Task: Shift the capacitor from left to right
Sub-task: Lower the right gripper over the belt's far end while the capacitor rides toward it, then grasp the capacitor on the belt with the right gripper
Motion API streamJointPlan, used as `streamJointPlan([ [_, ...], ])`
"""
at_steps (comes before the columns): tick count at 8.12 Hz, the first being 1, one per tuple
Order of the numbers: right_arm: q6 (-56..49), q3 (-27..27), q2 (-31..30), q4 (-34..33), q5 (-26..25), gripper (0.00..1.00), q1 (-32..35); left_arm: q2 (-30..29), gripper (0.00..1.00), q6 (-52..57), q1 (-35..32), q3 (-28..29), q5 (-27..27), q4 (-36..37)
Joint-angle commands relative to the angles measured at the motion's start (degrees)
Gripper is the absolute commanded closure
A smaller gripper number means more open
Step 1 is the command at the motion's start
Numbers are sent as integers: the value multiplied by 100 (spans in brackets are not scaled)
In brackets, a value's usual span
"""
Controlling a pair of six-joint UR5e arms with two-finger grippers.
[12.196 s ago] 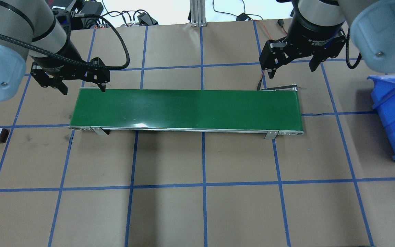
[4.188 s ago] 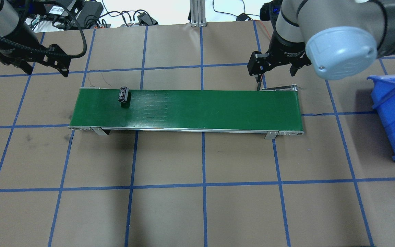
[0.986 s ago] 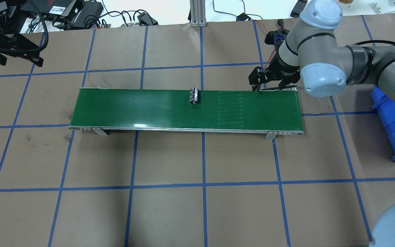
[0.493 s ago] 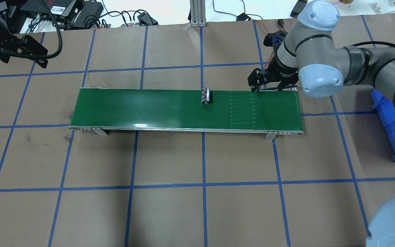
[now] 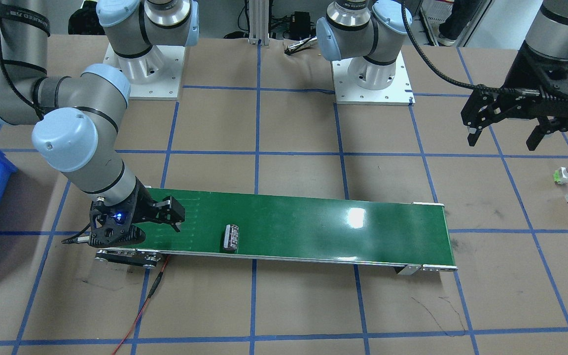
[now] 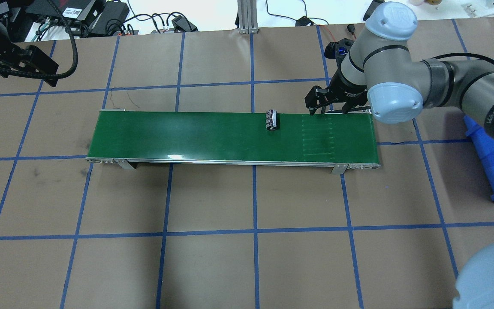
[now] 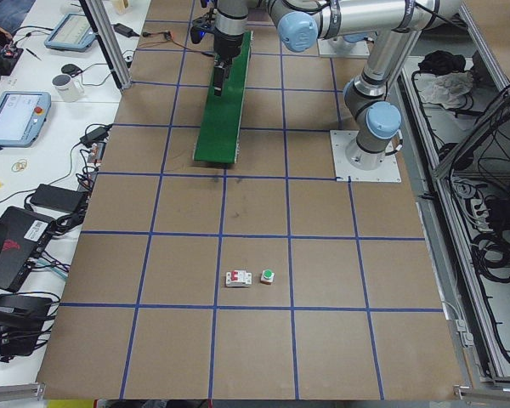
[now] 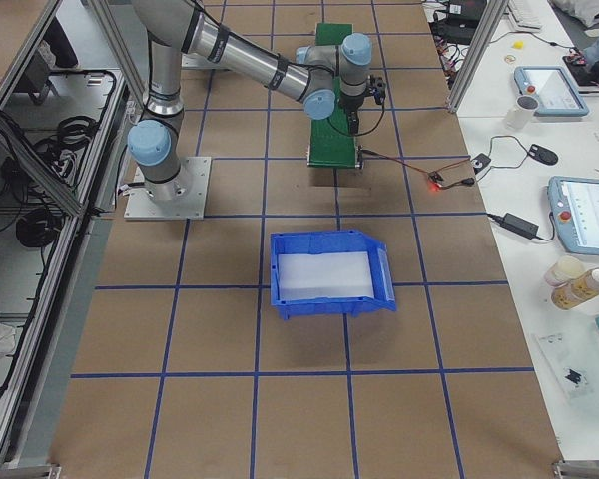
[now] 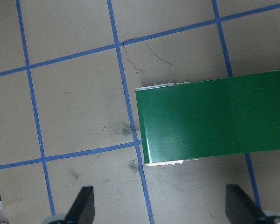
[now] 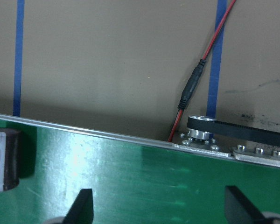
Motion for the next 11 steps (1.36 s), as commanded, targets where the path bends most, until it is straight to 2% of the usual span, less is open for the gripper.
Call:
streamJointPlan([
  [1, 264, -7, 48, -57, -1, 0, 77, -82, 0, 587, 10, 0, 190, 109],
  [3, 337, -7, 92, -171, 8, 0, 77, -92, 0, 500, -25, -35, 50, 101],
  [4, 345, -7, 101, -197, -1, 0, 121, -92, 0, 482, -69, -52, -272, 92],
  [6, 520, -7, 118, -363, -463, 1, 436, -100, 0, 500, -122, -9, -276, 100],
  [8, 521, -7, 179, -417, -475, 3, 446, -92, 0, 517, -113, 0, -258, 101],
  [9, 469, -16, 241, -452, -493, 10, 446, -92, 0, 482, -139, -43, -241, 101],
  [10, 425, 19, 259, -426, -563, 24, 446, -48, 0, 534, -139, -26, -284, 92],
  [11, 442, 54, 259, -365, -850, 35, 446, -109, 0, 517, -131, 0, -258, 100],
])
